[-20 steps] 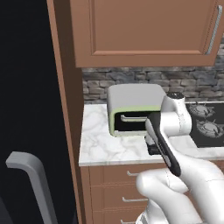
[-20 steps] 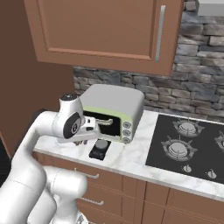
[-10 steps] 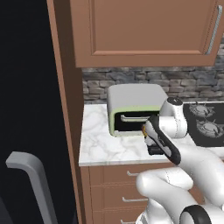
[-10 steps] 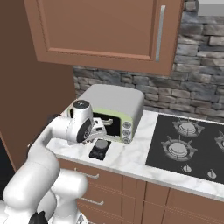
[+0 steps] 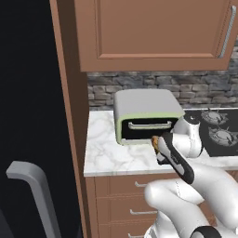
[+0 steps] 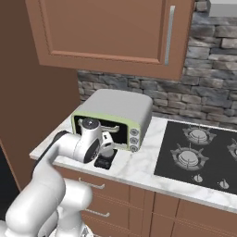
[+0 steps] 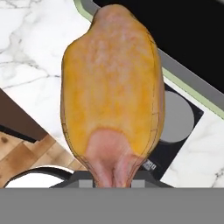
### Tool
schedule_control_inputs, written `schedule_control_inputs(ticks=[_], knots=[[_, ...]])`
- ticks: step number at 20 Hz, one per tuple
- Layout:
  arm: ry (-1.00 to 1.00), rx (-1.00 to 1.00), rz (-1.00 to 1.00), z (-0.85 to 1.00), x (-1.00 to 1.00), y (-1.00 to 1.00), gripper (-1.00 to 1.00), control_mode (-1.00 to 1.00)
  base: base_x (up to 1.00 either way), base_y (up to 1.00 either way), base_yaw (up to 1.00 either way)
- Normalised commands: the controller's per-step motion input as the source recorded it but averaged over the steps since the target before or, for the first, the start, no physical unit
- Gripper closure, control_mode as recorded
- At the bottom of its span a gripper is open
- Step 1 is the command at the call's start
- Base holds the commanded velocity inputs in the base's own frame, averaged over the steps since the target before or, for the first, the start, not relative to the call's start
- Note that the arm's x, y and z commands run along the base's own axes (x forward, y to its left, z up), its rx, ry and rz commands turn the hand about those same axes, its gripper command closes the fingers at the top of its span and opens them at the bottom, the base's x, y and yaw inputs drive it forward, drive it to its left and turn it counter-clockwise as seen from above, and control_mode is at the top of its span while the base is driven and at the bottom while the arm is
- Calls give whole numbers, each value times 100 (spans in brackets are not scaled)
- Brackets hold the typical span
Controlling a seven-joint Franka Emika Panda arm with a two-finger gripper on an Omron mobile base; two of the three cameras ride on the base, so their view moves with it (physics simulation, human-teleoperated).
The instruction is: Take the chicken drumstick from the fridge and place it on the digital scale on the counter by the fridge. Wait a few seconds for a reading, then move it to the plate on the dining counter.
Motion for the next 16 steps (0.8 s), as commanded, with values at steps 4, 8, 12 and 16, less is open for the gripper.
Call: schedule_control_inputs(ticks=[4,8,12,16], knots=[[8,0,0,-10,-1,-5,100,-100,0,0,0],[16,0,-4,-11,-3,-16,100,-100,0,0,0],[10,0,-4,-3,11,-15,100,-100,0,0,0],[1,0,-1,-10,12,-3,100,-100,0,0,0]])
